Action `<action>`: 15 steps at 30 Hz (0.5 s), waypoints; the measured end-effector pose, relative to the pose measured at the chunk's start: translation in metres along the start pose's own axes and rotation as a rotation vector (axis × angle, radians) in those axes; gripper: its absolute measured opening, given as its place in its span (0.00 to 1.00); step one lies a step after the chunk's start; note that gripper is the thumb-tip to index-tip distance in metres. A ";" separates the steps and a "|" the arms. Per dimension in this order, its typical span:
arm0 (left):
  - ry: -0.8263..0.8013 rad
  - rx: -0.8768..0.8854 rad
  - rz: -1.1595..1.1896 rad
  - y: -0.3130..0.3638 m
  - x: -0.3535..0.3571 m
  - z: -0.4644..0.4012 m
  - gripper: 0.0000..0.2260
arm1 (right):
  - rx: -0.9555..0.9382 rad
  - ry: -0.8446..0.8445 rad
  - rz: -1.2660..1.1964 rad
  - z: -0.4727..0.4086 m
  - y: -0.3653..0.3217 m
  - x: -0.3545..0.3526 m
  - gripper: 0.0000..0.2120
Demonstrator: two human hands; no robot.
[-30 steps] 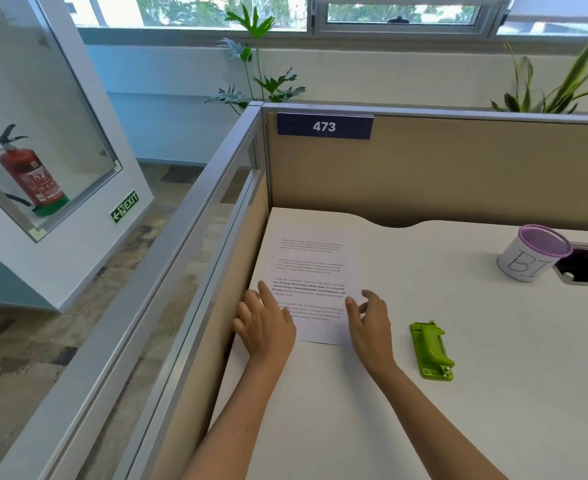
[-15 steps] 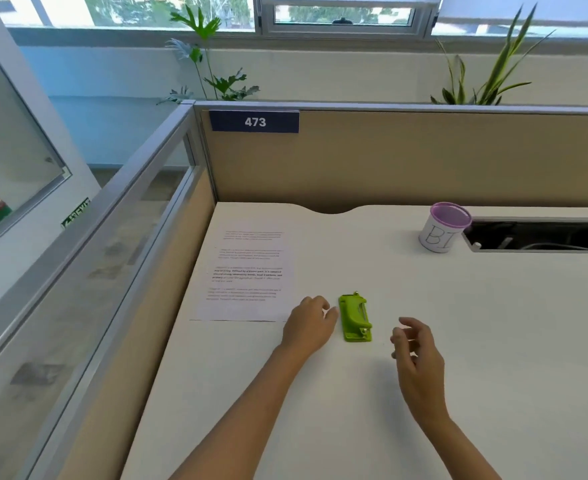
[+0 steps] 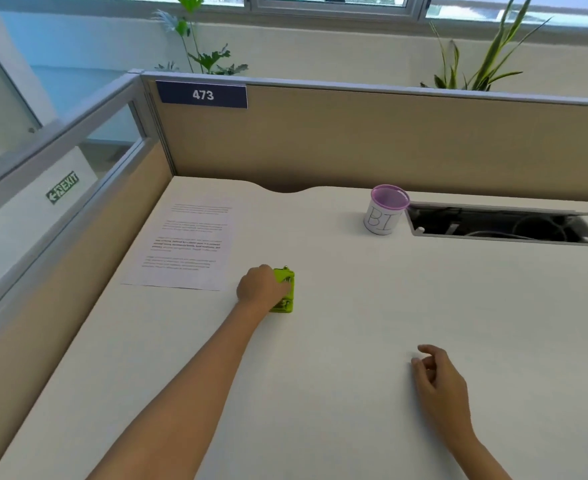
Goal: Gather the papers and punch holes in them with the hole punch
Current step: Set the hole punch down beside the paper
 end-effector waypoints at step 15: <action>-0.034 -0.440 1.352 -0.070 0.013 0.067 0.11 | -0.176 -0.104 0.010 0.008 -0.005 -0.001 0.09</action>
Point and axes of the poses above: each hand's wrist, its own z-axis away from the middle knuckle, its own x-axis out of the palm, y = z × x, the point moved 6 cm from there along -z, towards the middle knuckle, and after that the axes turned 11 degrees about y, right-handed, at the moved point
